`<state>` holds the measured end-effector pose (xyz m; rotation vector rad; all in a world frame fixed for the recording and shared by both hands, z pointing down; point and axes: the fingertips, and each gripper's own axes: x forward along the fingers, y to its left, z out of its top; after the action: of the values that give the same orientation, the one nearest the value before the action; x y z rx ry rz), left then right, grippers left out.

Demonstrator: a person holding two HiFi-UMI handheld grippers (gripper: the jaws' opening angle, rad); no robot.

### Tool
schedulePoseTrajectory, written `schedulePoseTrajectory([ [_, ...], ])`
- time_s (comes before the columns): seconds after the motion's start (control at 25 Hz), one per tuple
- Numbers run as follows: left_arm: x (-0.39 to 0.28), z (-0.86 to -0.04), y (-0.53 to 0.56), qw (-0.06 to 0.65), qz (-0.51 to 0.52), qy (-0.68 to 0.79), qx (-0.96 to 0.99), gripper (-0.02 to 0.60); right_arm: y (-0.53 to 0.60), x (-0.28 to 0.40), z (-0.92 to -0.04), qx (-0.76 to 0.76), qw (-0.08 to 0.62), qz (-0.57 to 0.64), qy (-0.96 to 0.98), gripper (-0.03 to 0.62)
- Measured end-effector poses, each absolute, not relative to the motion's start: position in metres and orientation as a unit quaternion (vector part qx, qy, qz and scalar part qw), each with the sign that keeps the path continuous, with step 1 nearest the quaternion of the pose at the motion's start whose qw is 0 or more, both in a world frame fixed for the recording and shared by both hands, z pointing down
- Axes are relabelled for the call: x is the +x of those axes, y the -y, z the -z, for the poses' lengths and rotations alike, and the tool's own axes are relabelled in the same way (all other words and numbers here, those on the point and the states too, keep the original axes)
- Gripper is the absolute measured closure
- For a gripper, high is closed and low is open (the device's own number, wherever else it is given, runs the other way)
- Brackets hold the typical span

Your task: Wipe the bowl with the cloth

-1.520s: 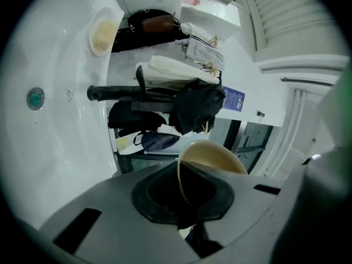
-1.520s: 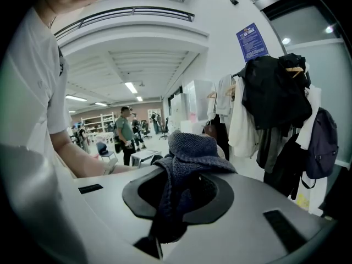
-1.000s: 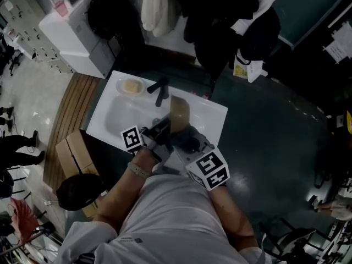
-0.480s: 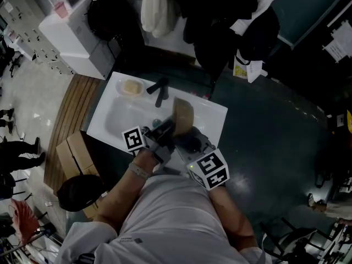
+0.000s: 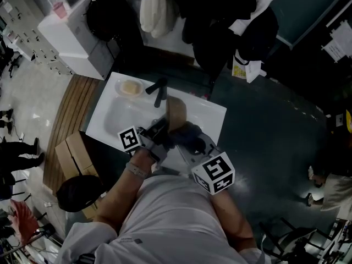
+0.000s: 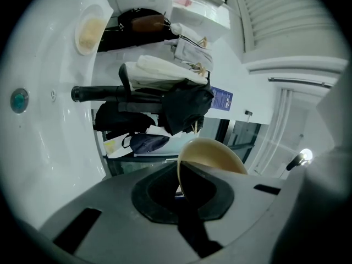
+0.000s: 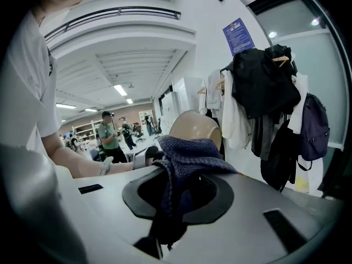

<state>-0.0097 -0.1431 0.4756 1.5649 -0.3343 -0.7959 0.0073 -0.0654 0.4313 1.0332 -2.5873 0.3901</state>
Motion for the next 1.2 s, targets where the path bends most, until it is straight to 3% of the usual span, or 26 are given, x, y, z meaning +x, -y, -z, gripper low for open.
schedulePoseTrajectory([
  [0.64,-0.002,-0.480,0.127,0.621,0.307,0.140,0.708,0.560,0.083,0.019,-0.374,0.393,0.096,-0.100,0.909,0.516],
  [1.2,0.028,-0.469,0.096,0.583,0.238,0.069,0.773,0.560,0.113,0.045,-0.362,0.386,0.068,-0.165,0.905,0.516],
])
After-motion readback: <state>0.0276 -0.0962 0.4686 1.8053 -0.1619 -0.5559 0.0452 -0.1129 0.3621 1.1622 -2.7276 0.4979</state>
